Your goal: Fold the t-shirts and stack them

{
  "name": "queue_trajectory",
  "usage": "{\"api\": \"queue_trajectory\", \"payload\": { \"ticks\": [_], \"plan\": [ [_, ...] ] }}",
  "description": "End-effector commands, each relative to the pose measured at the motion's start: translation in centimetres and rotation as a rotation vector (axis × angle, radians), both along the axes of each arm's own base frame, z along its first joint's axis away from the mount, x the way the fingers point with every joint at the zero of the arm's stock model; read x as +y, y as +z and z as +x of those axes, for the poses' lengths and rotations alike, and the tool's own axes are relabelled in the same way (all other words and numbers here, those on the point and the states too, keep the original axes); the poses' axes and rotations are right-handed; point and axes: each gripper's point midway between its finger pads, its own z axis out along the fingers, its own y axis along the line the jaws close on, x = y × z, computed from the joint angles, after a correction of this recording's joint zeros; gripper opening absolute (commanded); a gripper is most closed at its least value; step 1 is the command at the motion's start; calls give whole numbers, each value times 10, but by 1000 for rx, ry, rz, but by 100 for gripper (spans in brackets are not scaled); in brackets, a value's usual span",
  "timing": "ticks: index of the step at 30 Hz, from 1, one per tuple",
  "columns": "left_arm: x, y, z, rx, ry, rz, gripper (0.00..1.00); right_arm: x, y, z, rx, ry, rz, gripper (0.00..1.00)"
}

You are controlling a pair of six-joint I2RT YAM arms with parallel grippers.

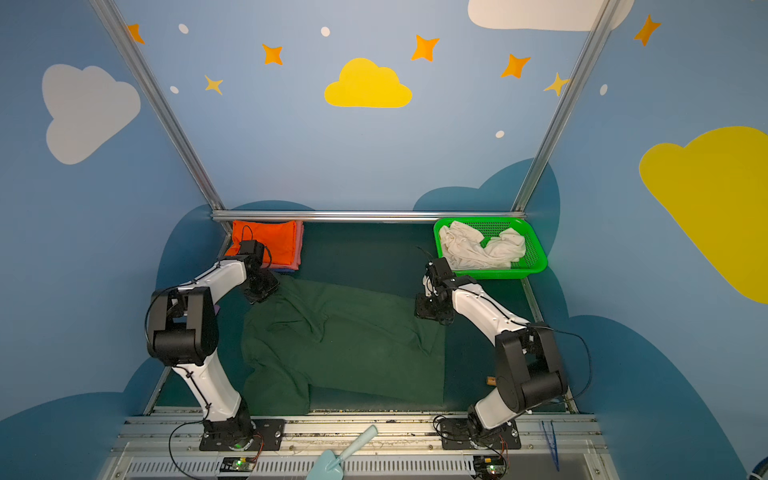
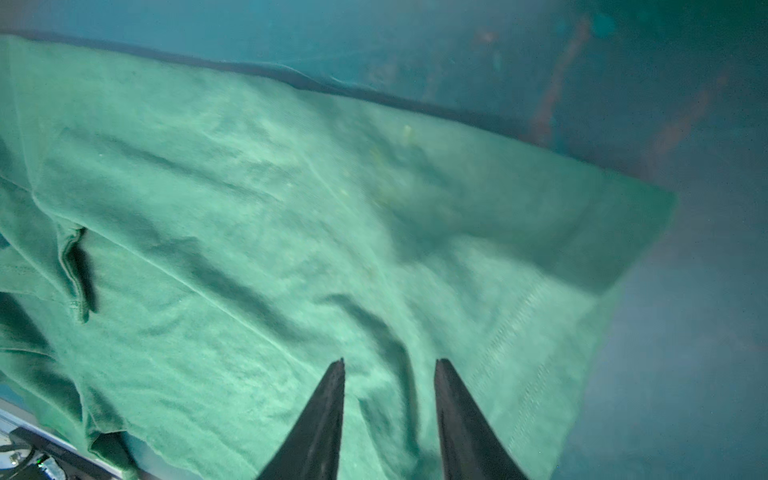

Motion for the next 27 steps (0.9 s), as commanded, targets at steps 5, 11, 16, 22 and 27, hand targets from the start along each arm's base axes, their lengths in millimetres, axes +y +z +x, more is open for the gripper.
{"api": "queue_trajectory", "payload": {
  "ticks": [5,11,16,22,27],
  "plan": [
    [0,-6,32,-89,-50,-66,30,-10,7,-10,20,-45,14,38],
    [-8,-8,43,-132,-82,-119,31,-13,9,-11,23,-58,11,38],
    [-4,-6,44,-131,-85,-115,12,-14,8,-13,29,-68,11,38],
    [5,10,43,-147,-83,-82,5,-14,4,-14,38,-71,10,38],
    [13,24,45,-147,-94,-59,5,-17,-2,-17,55,-71,-4,38]
  ]
}}
